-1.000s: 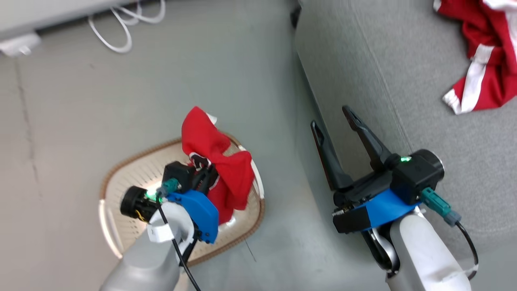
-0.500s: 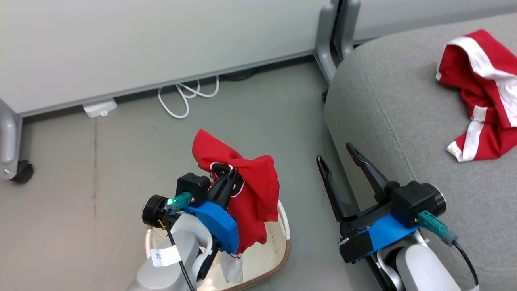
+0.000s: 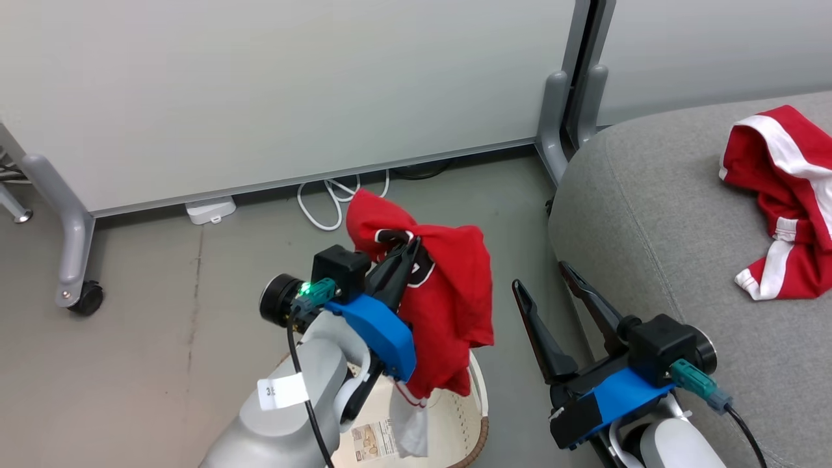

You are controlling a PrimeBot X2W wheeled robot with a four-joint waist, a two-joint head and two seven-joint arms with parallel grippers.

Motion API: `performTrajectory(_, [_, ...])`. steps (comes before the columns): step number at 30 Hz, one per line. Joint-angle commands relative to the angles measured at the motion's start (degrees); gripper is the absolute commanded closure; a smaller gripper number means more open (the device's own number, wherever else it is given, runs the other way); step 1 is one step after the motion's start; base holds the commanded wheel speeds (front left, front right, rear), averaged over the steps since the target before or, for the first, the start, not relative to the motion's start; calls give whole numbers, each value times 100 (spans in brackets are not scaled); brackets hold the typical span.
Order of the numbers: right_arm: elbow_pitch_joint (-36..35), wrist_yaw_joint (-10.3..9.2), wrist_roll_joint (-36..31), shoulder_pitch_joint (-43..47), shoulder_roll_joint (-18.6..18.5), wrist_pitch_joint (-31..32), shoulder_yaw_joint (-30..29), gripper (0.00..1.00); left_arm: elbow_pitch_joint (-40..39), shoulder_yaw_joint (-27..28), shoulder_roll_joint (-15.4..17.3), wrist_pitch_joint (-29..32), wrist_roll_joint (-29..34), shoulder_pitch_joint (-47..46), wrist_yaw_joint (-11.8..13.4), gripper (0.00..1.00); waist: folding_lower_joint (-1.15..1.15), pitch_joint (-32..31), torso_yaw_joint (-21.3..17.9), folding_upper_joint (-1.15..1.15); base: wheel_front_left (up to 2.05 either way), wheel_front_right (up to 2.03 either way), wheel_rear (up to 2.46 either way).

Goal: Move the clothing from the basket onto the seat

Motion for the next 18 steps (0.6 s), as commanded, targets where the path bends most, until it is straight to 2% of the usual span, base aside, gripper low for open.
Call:
performTrajectory(1, [22,1,26,105,7,12,-4,0,-19,-88,2,-26,-82,-165,-5,100,1,-33,42,-1,0,0,0])
performTrajectory(7, [25,1,17,237,14,29,-83,0,27,-449,0,86,-502,-592,2,100,1,-100,150,-1,0,0,0])
performTrajectory(18, [40,1,0,260,35,24,-105,0,75,-1023,0,131,-1008,-1094,213,100,1,-79,179,-1,0,0,0])
